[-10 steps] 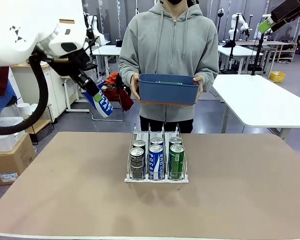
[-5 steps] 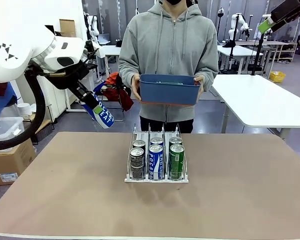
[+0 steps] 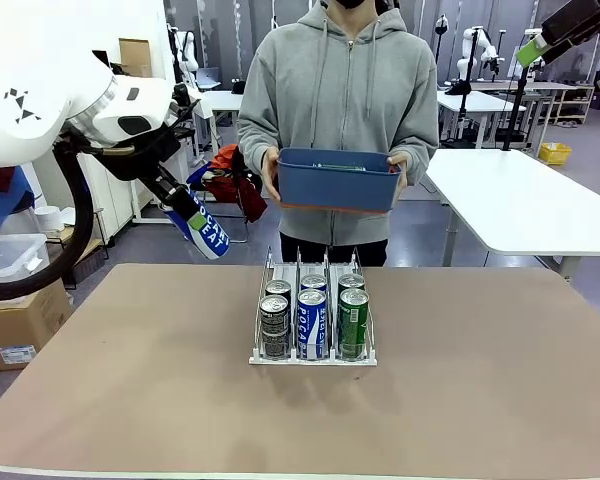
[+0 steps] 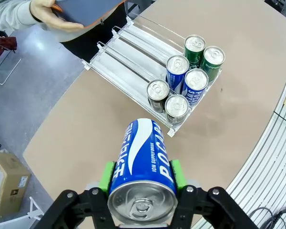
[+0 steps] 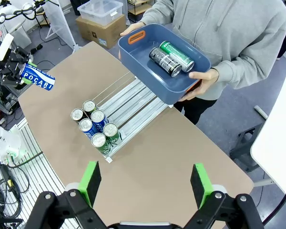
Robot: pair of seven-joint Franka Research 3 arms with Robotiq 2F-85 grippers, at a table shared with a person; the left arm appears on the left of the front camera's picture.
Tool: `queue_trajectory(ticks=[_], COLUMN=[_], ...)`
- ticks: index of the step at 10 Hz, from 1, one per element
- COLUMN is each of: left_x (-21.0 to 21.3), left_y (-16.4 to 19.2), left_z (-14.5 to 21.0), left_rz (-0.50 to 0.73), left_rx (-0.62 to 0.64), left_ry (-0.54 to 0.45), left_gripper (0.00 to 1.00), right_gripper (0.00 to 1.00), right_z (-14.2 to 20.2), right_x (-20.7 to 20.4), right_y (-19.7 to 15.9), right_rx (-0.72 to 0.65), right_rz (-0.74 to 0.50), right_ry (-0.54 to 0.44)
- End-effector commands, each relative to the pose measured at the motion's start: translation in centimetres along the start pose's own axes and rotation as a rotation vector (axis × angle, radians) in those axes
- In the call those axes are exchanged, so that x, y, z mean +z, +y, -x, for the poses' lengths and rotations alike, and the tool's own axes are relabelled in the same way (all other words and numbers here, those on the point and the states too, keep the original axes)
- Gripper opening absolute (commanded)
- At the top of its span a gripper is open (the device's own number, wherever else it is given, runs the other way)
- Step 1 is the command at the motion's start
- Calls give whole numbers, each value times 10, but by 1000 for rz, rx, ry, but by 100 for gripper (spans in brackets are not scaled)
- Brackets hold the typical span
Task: Fill the beverage cans into the dispenser.
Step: Place the picked Ionic drink in the line of the Automatic Can Dispenser with the same cans.
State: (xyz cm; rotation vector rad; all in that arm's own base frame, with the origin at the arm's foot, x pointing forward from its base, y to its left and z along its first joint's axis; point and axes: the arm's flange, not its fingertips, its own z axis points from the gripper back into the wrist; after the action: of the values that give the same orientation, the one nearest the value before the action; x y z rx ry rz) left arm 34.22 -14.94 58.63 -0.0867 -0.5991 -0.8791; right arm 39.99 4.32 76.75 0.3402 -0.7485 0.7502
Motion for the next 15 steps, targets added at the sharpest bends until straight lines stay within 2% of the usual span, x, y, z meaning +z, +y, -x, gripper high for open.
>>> queue_trajectory(ticks=[1, 4, 6, 10, 13, 14, 15], left_x=[-4, -14, -23, -63, -88, -73, -86], left_y=[-25, -84, -122, -158, -164, -156, -169], left_z=[-1, 5, 12, 10, 5, 10, -7], left_rz=[13, 96, 78, 121, 152, 267, 143], left_rx=[67, -10, -51, -205, -264, -321, -231], left_ry=[-50, -100, -99, -98, -20, 98, -9], left_gripper=[57, 57, 57, 57, 57, 57, 57], right_gripper=[100, 100, 100, 100, 100, 100, 100], right_z=[1, 1, 1, 1, 1, 1, 1], right_x=[0, 0, 0, 0, 0, 0, 0], right_y=[0, 0, 0, 0, 0, 0, 0], right_rx=[-3, -3, -3, -3, -3, -3, -3], right_rz=[4, 4, 4, 4, 4, 4, 4], right_ry=[-8, -8, -8, -8, -8, -8, -8])
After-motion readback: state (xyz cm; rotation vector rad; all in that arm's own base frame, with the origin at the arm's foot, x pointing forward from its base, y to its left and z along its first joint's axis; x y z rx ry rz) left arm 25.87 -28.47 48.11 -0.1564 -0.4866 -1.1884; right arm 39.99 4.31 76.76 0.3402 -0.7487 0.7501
